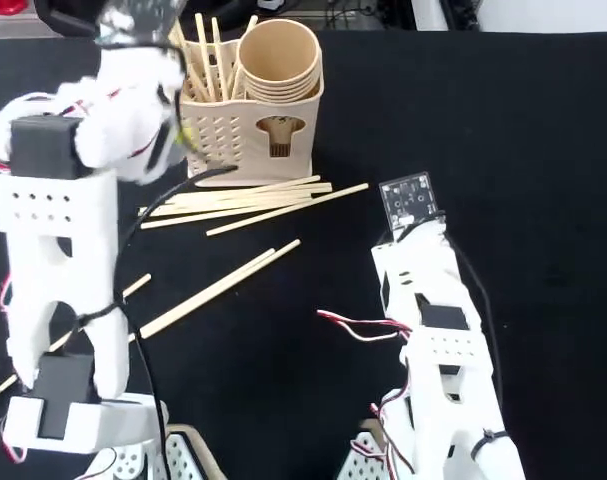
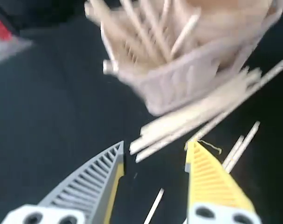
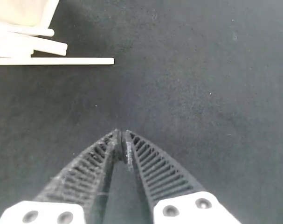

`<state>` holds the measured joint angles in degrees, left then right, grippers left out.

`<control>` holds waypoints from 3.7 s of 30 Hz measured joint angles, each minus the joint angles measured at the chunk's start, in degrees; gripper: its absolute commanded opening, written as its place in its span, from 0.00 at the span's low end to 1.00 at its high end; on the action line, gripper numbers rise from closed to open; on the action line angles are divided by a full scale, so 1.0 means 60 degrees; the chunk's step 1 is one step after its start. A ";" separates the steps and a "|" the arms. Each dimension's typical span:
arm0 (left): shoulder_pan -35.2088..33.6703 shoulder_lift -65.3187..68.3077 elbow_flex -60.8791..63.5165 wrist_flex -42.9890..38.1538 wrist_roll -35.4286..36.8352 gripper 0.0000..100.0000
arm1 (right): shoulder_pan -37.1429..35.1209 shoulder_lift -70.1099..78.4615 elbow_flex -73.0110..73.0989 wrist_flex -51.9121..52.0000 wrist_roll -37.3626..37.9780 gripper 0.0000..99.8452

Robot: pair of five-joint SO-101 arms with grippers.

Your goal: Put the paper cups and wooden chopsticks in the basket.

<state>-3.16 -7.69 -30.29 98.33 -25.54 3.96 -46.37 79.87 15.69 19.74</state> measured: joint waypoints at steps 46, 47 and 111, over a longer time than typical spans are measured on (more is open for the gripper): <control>-0.2051 -0.0059 1.2996 -0.7678 -0.6784 0.05 | 0.0000 0.0000 0.0000 0.0000 0.0000 0.01; -0.2037 -0.0059 1.3026 -0.7678 -0.6740 0.04 | 0.0000 0.0000 0.0000 0.0000 0.0000 0.01; 0.0894 -0.1245 0.5070 -1.5927 0.3839 0.03 | 0.0000 0.0000 0.0000 0.0000 0.0000 0.01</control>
<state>2.20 -15.16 0.13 2.77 -2.51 3.96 -46.37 79.87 15.69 19.74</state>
